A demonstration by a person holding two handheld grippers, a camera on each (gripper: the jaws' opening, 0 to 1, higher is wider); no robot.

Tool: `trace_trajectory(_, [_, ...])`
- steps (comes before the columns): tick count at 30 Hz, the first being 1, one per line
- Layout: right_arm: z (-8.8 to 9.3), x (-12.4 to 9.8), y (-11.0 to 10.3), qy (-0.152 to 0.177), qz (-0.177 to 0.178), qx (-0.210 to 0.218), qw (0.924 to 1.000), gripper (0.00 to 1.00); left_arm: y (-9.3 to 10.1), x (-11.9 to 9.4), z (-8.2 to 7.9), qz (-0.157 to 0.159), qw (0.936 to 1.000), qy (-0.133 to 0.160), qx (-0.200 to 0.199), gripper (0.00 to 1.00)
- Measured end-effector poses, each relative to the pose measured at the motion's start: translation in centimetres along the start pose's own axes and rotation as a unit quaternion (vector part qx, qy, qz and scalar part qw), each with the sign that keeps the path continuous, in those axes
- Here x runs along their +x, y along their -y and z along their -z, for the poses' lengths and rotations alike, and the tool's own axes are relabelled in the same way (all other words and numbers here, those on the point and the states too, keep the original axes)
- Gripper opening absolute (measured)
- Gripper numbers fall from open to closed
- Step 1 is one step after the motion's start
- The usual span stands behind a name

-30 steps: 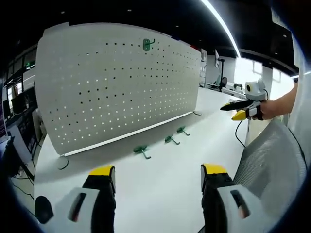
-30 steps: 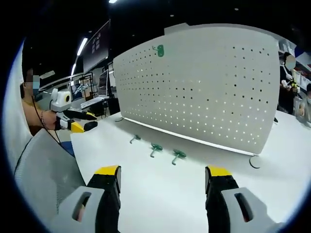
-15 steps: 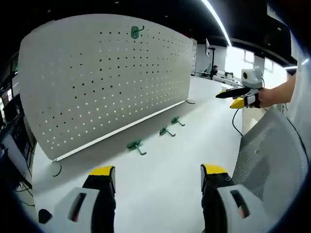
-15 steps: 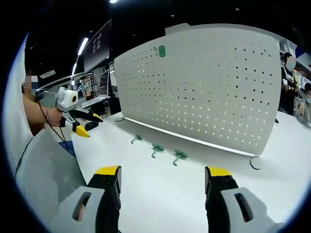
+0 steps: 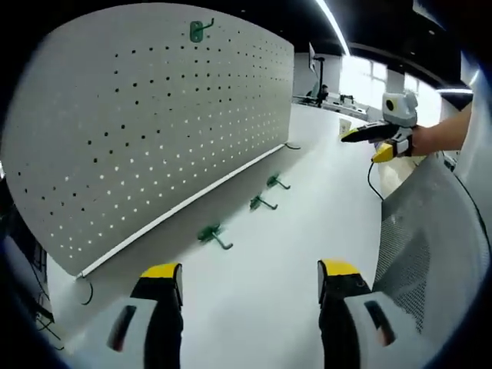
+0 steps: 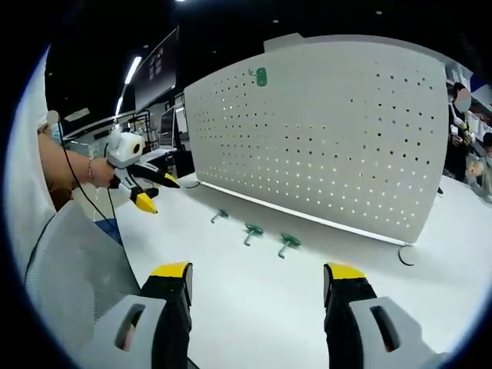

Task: Insert the hook assembly into the mounting plate slot until the hook locks in place.

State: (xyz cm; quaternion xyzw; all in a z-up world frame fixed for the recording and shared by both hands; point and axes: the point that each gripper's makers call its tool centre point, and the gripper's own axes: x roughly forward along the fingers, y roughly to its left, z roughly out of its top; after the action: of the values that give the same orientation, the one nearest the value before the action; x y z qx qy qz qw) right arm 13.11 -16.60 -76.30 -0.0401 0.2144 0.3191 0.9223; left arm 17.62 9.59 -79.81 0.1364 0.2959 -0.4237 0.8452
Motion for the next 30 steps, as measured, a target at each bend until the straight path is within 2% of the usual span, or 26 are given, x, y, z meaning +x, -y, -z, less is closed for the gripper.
trace_trajectory(3, [0.2, -0.1, 0.1, -0.003, 0.001, 0.002, 1.0, 0.67, 0.0, 0.5, -0.5, 0.011, 0.9999, 0.002, 0.003, 0.75])
trace_trajectory(9, [0.1, -0.2, 0.2, -0.004, -0.001, 0.006, 1.0, 0.67, -0.3, 1.6, -1.0, 0.028, 0.999, -0.016, 0.03, 0.76])
trace_trajectory(17, [0.3, -0.2, -0.1, -0.007, -0.009, 0.009, 0.9999, 0.63, -1.0, 3.0, -0.9, 0.048, 0.9961, -0.04, 0.062, 0.75])
trace_trajectory(21, [0.4, -0.2, -0.4, -0.012, -0.014, 0.007, 0.9998, 0.62, -1.1, 3.6, -0.5, 0.061, 0.991, -0.064, 0.1, 0.74])
trace_trajectory(30, [0.8, -0.2, -0.7, -0.015, -0.015, 0.004, 0.9998, 0.64, -1.8, 5.2, -0.4, 0.078, 0.9846, -0.09, 0.127, 0.75])
